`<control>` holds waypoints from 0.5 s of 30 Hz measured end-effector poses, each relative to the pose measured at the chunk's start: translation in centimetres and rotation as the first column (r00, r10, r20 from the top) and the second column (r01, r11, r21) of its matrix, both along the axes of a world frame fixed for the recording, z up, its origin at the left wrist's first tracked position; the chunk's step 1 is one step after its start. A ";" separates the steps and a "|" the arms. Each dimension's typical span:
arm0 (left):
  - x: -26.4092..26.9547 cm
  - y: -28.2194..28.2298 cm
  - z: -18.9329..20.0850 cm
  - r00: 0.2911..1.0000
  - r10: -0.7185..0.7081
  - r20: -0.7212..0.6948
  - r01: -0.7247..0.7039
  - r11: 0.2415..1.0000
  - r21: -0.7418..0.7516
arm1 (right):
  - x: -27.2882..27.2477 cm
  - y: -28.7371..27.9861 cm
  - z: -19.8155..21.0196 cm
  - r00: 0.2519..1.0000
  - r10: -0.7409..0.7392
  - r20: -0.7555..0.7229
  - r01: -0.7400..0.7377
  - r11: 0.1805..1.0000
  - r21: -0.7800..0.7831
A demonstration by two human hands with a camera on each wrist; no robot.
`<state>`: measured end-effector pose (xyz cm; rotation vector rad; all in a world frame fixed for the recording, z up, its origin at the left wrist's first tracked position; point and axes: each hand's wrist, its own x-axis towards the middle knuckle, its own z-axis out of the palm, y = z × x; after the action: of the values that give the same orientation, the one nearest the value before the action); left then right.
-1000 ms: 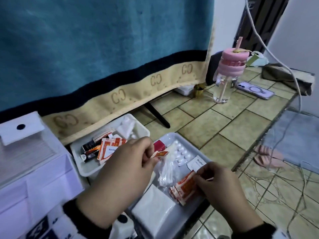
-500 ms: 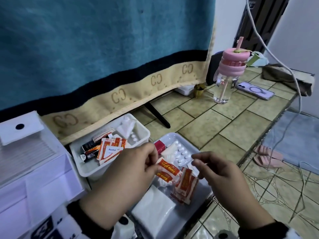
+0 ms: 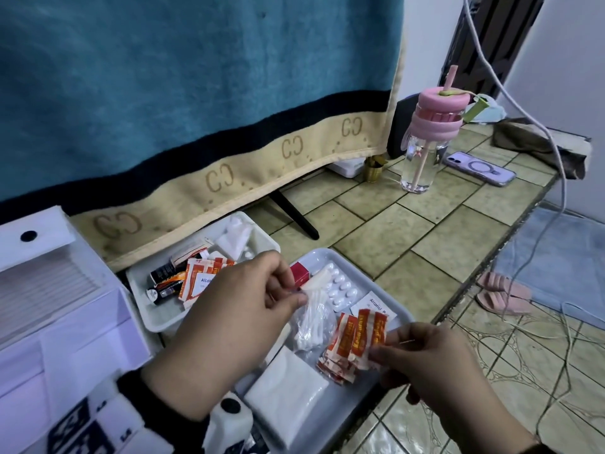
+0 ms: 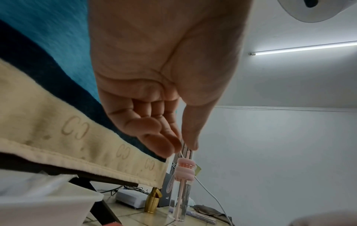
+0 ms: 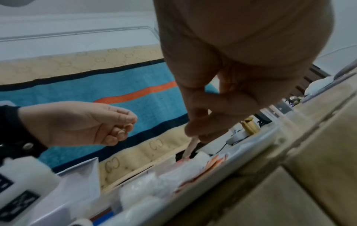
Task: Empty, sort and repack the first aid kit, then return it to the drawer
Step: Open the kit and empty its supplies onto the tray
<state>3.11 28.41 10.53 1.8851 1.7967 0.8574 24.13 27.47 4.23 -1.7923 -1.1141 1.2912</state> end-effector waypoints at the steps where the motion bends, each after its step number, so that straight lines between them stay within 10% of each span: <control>1: 0.0 0.0 0.0 1.000 -0.002 -0.005 0.002 1.000 0.001 | -0.3 -0.1 -0.4 0.999 -0.003 0.042 0.004 1.000 -0.012; 8: -0.3 -0.4 -0.2 1.000 0.008 -0.016 -0.009 1.000 -0.030 | -2.8 -1.2 -1.2 0.881 0.071 0.468 -0.115 0.991 0.066; 15: -2.6 -1.3 -0.2 0.996 0.087 0.002 -0.087 0.994 -0.071 | -3.8 -0.5 0.9 0.877 0.044 0.478 -0.162 0.964 0.209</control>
<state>0.52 27.09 10.34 1.7704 1.8928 0.8165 20.32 26.99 5.18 -1.9261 -1.5776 0.7382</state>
